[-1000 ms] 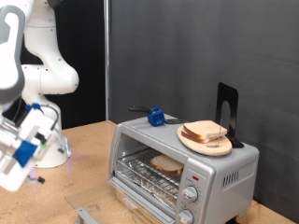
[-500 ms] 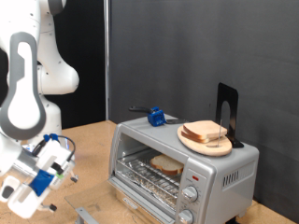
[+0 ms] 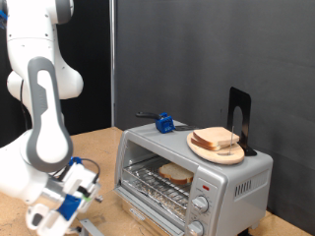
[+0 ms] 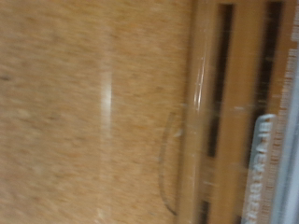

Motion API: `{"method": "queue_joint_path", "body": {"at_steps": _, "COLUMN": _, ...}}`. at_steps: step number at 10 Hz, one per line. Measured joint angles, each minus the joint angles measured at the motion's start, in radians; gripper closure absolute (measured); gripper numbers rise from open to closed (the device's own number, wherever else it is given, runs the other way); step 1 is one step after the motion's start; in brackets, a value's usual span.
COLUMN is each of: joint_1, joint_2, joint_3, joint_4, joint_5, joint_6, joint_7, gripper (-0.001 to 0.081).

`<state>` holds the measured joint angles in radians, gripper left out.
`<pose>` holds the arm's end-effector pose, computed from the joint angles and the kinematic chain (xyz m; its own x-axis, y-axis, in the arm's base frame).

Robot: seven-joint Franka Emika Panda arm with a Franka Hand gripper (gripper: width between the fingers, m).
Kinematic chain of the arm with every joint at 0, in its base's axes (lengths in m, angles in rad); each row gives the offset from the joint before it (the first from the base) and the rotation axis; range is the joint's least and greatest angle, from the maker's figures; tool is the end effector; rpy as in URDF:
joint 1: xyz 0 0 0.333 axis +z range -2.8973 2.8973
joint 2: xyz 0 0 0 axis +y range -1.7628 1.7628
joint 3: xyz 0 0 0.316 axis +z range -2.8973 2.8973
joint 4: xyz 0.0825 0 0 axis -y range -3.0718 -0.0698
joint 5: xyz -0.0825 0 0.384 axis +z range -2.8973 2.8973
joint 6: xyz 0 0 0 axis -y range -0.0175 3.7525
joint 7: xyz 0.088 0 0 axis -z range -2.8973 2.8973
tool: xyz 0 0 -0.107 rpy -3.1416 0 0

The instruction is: Make a piece of toast with the oven

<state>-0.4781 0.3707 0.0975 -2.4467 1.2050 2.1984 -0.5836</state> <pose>0.4068 -0.1229 0.1308 0.7127 -0.5558 -0.4281 -0.6681 -0.3517 -0.6557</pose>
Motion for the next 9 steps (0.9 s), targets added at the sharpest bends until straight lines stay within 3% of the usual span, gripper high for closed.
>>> {"method": "queue_joint_path", "body": {"at_steps": 6, "joint_1": -0.048, "joint_2": -0.164, "joint_3": -0.02, "joint_4": -0.05, "joint_5": -0.108, "joint_6": -0.244, "joint_7": 0.025, "gripper": -0.0003}}
{"method": "queue_joint_path", "body": {"at_steps": 9, "joint_1": -0.058, "joint_2": -0.273, "joint_3": -0.016, "joint_4": -0.105, "joint_5": -0.097, "joint_6": -0.313, "joint_7": 0.086, "gripper": -0.0003}}
